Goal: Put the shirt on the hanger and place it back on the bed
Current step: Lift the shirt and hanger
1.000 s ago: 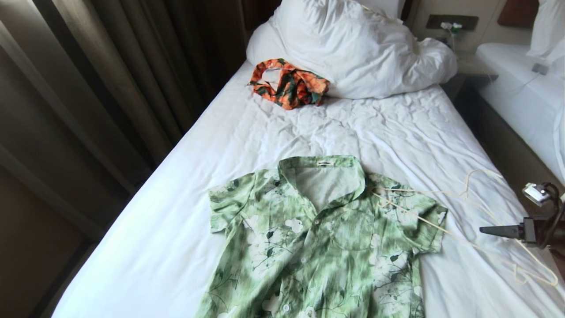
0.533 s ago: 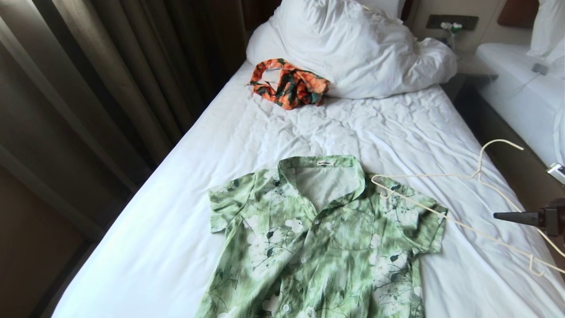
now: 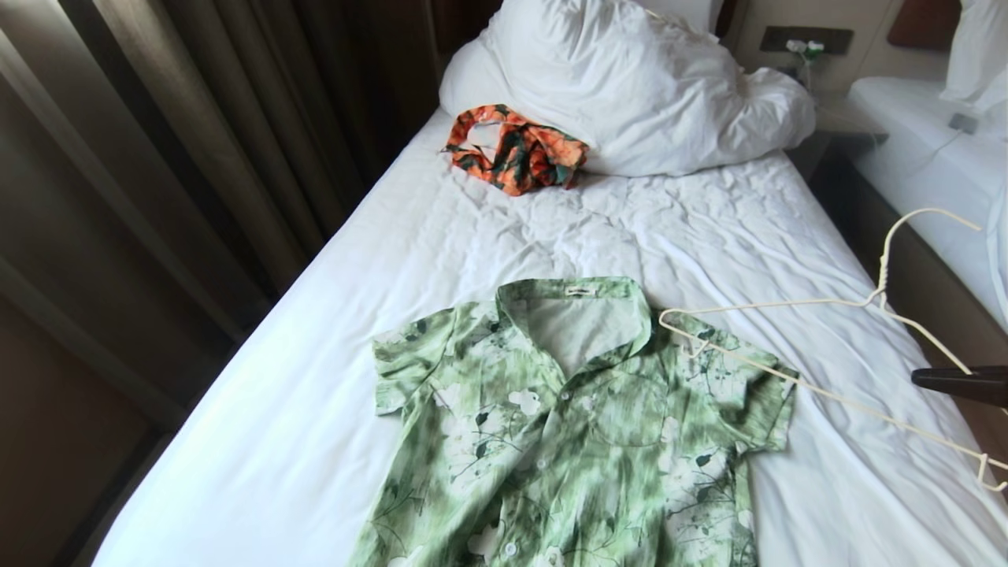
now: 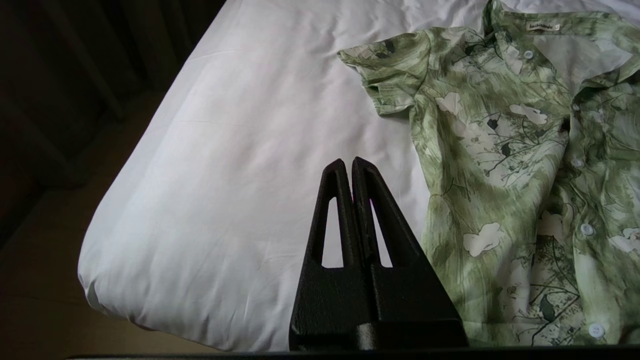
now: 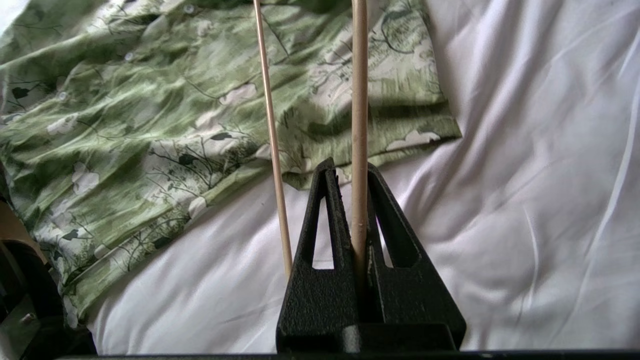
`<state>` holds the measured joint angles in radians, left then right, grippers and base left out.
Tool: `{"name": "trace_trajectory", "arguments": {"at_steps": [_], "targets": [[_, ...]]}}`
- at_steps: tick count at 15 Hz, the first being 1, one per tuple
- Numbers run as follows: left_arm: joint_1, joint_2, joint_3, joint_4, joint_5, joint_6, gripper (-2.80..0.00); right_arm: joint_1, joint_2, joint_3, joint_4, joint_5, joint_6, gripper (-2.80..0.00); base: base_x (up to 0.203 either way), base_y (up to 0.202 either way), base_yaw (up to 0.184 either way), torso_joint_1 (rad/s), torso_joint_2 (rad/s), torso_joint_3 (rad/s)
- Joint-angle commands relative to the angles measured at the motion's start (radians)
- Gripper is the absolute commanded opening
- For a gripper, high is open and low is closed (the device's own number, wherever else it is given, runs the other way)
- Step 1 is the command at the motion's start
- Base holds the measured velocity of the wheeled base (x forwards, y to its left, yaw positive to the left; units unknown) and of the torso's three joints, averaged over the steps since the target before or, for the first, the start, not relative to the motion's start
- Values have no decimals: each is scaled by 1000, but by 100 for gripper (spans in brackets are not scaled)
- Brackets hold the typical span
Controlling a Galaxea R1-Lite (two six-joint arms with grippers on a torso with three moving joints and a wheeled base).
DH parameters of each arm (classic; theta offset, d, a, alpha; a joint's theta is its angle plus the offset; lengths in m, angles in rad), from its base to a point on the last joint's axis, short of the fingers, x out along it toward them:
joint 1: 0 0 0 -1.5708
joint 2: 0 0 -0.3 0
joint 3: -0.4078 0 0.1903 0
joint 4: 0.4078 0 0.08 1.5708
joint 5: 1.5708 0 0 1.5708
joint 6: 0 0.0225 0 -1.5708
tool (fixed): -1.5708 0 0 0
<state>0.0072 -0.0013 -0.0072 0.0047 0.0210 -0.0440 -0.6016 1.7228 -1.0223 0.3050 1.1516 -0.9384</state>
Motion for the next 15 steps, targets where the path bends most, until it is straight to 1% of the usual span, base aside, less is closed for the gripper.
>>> {"name": "trace_trajectory", "arguments": {"at_steps": [1, 3, 6, 8, 9, 11, 13, 14, 15], "targets": [[0, 1, 0, 0, 0, -1, -280, -3, -61, 17, 0, 102, -17, -280, 0, 0, 0, 0, 0, 0], [0, 1, 1, 0, 0, -1, -280, 5, -63, 35, 0, 163, -49, -280, 0, 0, 0, 0, 0, 0], [0, 1, 1, 0, 0, -1, -280, 47, -58, 29, -20, 235, -53, -280, 0, 0, 0, 0, 0, 0], [0, 1, 0, 0, 0, -1, -280, 75, -38, 31, -89, 266, -54, -280, 0, 0, 0, 0, 0, 0], [0, 1, 0, 0, 0, -1, -280, 93, -9, 31, -135, 286, -54, -280, 0, 0, 0, 0, 0, 0], [0, 1, 0, 0, 0, -1, -280, 120, 62, 30, -250, 298, -53, -280, 0, 0, 0, 0, 0, 0], [0, 1, 0, 0, 0, -1, -280, 129, 132, 30, -406, 304, -53, -280, 0, 0, 0, 0, 0, 0], [0, 1, 0, 0, 1, 0, -280, 129, 145, 31, -454, 316, -51, -280, 0, 0, 0, 0, 0, 0], [0, 1, 0, 0, 2, 3, -280, 129, 147, 33, -465, 346, -51, -280, 0, 0, 0, 0, 0, 0]]}}
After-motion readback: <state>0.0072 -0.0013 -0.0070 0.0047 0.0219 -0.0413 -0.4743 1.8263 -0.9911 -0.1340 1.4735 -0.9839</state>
